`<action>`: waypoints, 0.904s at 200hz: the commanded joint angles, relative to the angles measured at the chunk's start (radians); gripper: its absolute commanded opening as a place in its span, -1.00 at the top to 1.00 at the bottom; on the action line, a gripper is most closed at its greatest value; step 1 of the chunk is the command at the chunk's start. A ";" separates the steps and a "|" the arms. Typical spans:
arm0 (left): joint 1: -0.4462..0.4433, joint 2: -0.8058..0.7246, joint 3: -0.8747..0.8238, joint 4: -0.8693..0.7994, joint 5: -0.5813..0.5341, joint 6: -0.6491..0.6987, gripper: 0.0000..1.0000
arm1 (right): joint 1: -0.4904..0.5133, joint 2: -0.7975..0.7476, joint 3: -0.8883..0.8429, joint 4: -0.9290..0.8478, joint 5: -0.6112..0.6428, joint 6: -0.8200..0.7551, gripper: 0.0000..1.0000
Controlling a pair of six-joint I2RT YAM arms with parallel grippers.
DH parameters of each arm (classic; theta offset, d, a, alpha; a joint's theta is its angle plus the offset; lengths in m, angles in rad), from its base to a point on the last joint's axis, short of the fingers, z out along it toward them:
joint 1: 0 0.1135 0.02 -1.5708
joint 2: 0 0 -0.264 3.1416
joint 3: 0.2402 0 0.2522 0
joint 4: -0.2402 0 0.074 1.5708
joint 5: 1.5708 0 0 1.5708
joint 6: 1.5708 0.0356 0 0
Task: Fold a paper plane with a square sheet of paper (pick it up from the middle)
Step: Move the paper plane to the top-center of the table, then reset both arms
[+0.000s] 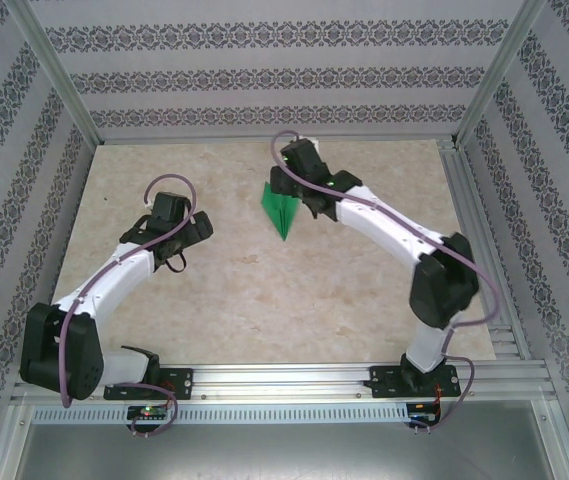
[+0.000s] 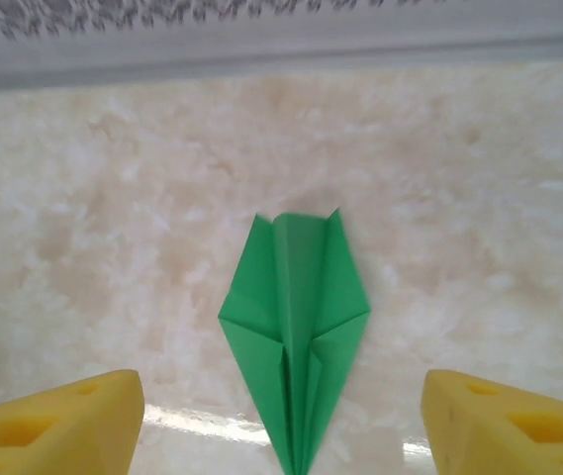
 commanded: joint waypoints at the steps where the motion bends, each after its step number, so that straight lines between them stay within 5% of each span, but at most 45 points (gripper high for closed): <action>1: 0.019 -0.053 0.047 -0.029 -0.075 0.053 -1.00 | -0.038 -0.127 -0.133 0.106 0.129 -0.057 -0.67; 26: 0.038 -0.096 0.036 -0.004 -0.161 0.082 -1.00 | -0.103 -0.321 -0.338 0.257 0.260 -0.115 -0.95; 86: 0.122 -0.230 -0.160 0.246 -0.263 0.213 -1.00 | -0.381 -0.603 -0.754 0.472 0.302 -0.166 -0.96; 143: 0.170 -0.178 -0.320 0.565 -0.145 0.405 -1.00 | -0.575 -0.542 -1.007 0.732 0.207 -0.242 -0.96; 181: 0.180 -0.105 -0.420 0.832 -0.031 0.558 -1.00 | -0.597 -0.431 -1.078 0.954 0.072 -0.300 -0.96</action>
